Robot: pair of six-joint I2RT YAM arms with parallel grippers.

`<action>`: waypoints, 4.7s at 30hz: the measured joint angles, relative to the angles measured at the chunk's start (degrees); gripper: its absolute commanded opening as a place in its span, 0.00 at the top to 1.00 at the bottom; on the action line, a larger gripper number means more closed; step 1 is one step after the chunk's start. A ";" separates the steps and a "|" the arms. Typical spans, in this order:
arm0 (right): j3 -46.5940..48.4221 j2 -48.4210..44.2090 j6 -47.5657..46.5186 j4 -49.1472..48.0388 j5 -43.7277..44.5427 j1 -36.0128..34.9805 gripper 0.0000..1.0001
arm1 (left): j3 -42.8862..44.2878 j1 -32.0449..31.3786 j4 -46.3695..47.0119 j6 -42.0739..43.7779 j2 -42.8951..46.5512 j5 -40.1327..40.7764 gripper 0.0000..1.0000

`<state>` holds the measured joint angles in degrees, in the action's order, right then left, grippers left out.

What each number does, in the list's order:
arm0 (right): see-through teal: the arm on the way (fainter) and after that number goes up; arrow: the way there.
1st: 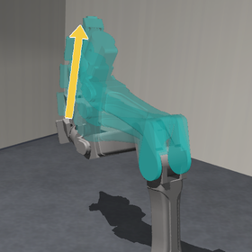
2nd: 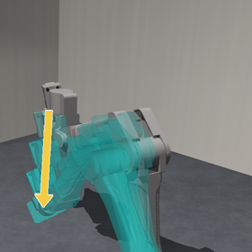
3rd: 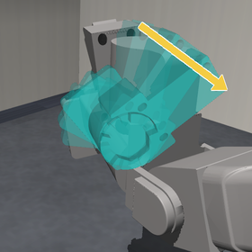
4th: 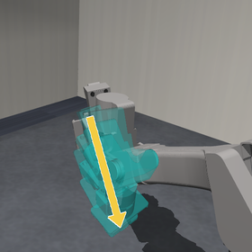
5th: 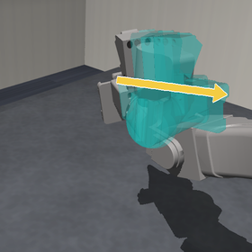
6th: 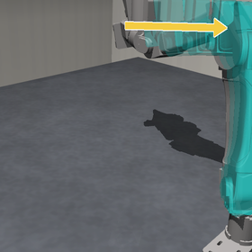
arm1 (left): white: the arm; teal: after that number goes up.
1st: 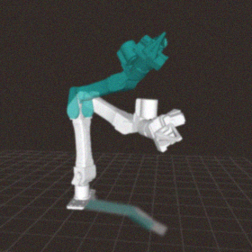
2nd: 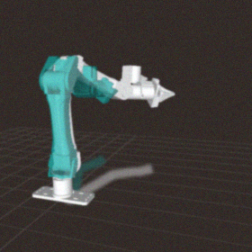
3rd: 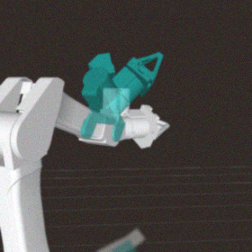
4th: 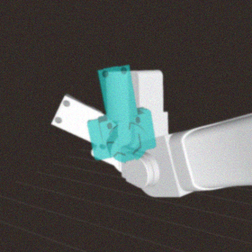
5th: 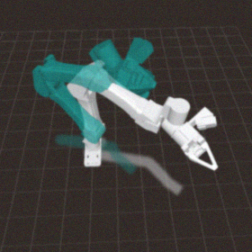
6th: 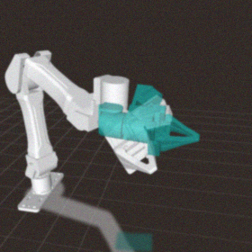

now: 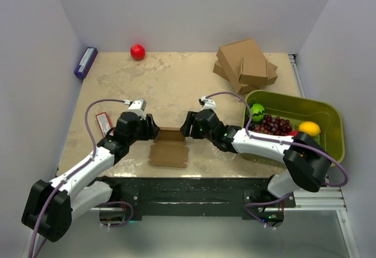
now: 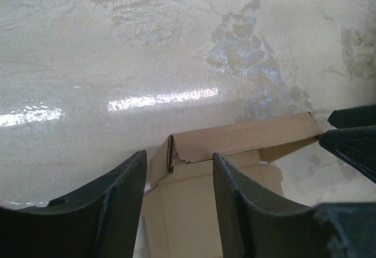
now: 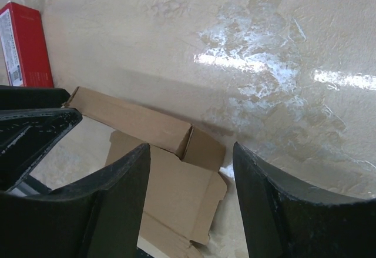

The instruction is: Fold the paper box

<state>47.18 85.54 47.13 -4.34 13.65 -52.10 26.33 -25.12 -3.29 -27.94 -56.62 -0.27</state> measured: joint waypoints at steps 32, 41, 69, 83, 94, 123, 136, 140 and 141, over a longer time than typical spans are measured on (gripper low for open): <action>18.21 14.75 -55.17 1.09 -0.85 -11.28 0.34 | 10.43 23.02 -10.78 10.19 1.29 -18.16 0.10; 19.34 17.29 -57.57 1.84 3.96 -11.89 0.64 | 10.43 23.23 -10.58 11.08 1.22 -19.82 0.10; 13.03 19.65 -17.90 7.85 -3.10 0.76 0.34 | 9.79 23.63 -14.40 9.29 9.99 -15.19 0.10; 10.29 9.46 -14.05 12.72 -8.22 9.55 0.33 | -0.48 22.58 -10.19 -0.17 8.50 -17.68 0.33; 5.97 7.80 -16.55 16.06 -1.07 9.35 0.36 | -4.96 14.60 2.29 -2.93 -7.52 -17.55 0.37; -2.38 3.10 -14.14 6.56 -4.68 -2.12 0.24 | 8.33 2.58 30.67 -4.48 -38.01 -24.20 0.35; -7.74 -13.18 -26.10 -3.56 -14.86 12.00 0.21 | 10.75 12.26 23.17 -3.93 -24.57 -21.79 0.21; -7.61 -8.76 -29.88 -8.22 -22.82 15.69 0.22 | 8.46 12.15 17.90 -3.74 -11.32 -17.18 0.18; -7.61 -7.78 -30.60 -8.81 -24.22 16.28 0.22 | 7.82 12.15 16.76 -3.63 -8.33 -16.04 0.16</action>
<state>39.57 77.76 16.53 -13.15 -10.57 -35.81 34.15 -12.97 13.47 -31.57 -64.95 -16.32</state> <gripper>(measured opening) 0.786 0.797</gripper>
